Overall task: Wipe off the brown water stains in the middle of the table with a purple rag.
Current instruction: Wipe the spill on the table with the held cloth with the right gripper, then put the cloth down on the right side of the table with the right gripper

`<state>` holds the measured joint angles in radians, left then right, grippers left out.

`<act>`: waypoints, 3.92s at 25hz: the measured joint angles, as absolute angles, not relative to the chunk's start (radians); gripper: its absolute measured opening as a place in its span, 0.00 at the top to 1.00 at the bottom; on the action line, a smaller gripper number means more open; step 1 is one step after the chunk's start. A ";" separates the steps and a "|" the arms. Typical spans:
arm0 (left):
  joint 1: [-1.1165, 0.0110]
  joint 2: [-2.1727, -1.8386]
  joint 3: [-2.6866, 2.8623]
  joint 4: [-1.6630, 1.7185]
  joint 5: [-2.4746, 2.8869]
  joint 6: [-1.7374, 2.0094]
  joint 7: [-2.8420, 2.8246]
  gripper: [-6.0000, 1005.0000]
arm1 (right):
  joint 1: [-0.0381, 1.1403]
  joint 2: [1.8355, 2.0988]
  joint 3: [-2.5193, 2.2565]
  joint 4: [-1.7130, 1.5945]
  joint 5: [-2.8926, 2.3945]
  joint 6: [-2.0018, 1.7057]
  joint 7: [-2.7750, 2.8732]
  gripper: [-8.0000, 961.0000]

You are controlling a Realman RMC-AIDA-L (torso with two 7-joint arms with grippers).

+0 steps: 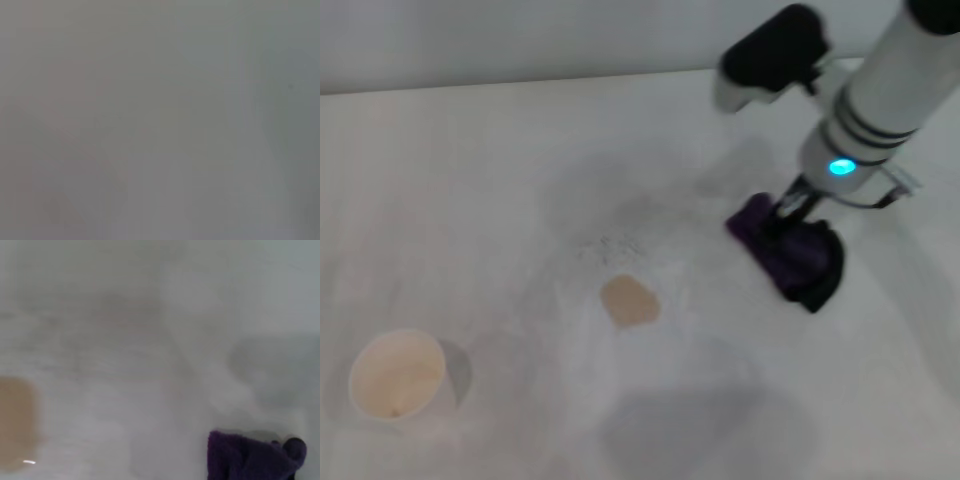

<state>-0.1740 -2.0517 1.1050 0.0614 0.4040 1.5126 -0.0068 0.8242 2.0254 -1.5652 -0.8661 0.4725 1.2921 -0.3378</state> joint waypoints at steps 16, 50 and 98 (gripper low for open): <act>-0.215 -2.065 1.111 0.060 0.416 1.483 -0.008 0.13 | 0.988 2.028 -2.091 -0.952 0.907 1.216 -0.340 0.92; -0.183 -2.071 1.108 0.056 0.418 1.485 -0.006 0.13 | 1.126 2.028 -2.104 -0.776 1.049 1.227 -0.421 0.92; -0.205 -2.073 1.108 0.059 0.380 1.486 -0.025 0.13 | 0.796 2.009 -1.388 -0.843 0.375 1.213 -0.516 0.92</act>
